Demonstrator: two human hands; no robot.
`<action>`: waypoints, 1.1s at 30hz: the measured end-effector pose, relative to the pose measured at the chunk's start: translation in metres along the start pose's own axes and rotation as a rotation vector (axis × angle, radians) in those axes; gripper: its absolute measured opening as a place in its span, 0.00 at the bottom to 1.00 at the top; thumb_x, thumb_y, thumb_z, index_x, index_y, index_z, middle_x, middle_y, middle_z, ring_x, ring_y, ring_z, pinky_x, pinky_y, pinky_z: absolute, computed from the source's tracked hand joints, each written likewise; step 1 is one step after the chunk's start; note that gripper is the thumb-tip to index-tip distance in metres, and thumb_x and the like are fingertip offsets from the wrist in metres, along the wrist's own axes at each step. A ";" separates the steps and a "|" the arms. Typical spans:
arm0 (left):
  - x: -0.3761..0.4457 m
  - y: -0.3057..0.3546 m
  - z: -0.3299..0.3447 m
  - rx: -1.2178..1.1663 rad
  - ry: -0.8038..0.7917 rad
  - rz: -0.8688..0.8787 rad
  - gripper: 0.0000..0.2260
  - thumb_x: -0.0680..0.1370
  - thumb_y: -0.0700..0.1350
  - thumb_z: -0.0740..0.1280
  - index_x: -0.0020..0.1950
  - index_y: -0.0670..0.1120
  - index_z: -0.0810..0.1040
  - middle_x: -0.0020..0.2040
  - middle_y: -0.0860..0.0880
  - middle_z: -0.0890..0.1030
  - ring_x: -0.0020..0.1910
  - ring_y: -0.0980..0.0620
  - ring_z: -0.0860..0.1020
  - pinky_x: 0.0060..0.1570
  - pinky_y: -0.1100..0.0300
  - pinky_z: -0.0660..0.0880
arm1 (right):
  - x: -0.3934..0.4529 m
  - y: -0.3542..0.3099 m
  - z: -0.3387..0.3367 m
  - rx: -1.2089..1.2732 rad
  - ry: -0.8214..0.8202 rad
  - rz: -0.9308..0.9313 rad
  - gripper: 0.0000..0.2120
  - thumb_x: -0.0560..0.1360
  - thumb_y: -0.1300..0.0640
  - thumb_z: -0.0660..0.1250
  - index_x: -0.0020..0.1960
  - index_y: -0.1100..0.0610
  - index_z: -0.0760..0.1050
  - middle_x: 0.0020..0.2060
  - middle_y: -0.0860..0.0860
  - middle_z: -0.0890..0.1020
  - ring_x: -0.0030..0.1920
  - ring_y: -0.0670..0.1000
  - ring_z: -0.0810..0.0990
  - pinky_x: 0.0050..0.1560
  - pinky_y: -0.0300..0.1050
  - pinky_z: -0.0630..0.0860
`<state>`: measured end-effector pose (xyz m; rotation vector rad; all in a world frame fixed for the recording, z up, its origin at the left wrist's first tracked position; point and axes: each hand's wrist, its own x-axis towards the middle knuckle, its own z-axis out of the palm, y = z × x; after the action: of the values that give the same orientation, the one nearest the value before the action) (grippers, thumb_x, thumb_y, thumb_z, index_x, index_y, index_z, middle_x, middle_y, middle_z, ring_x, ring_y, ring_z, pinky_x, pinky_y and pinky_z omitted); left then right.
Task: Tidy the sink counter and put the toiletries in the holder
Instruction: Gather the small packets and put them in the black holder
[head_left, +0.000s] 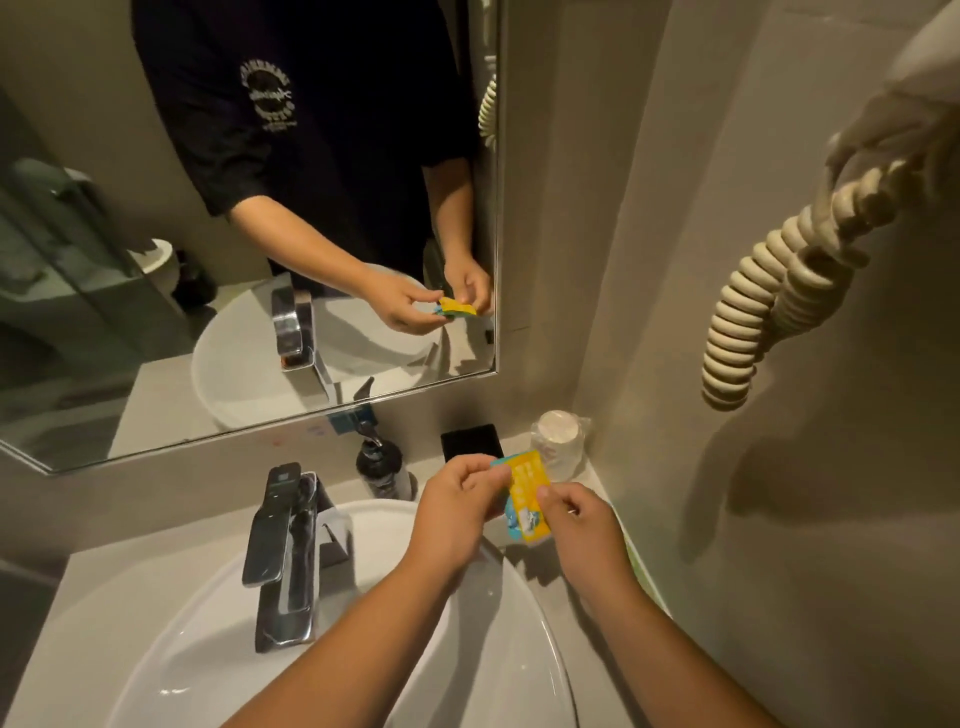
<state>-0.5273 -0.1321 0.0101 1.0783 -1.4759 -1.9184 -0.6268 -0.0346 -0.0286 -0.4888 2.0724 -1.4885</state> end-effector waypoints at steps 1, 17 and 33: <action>0.001 0.001 -0.002 -0.004 0.022 0.017 0.03 0.76 0.38 0.68 0.48 0.41 0.79 0.38 0.44 0.82 0.39 0.49 0.81 0.45 0.54 0.81 | 0.002 -0.003 0.005 -0.007 -0.002 -0.010 0.08 0.76 0.52 0.68 0.40 0.54 0.80 0.43 0.55 0.83 0.44 0.55 0.81 0.49 0.51 0.77; 0.067 0.020 -0.031 0.133 0.249 0.050 0.05 0.77 0.39 0.67 0.43 0.46 0.79 0.37 0.49 0.81 0.34 0.56 0.77 0.35 0.64 0.75 | 0.089 -0.072 0.036 -0.126 -0.442 -0.091 0.07 0.75 0.61 0.70 0.38 0.54 0.79 0.28 0.44 0.79 0.27 0.38 0.75 0.30 0.29 0.70; 0.107 -0.018 -0.033 0.849 0.318 0.078 0.05 0.79 0.48 0.63 0.44 0.52 0.77 0.42 0.50 0.81 0.40 0.51 0.78 0.38 0.57 0.73 | 0.134 -0.028 0.070 -0.695 -0.399 -0.158 0.13 0.75 0.51 0.68 0.33 0.54 0.74 0.46 0.56 0.77 0.42 0.53 0.77 0.40 0.45 0.71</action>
<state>-0.5601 -0.2276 -0.0412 1.5420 -2.1375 -0.9670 -0.6902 -0.1728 -0.0479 -1.1274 2.2010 -0.6189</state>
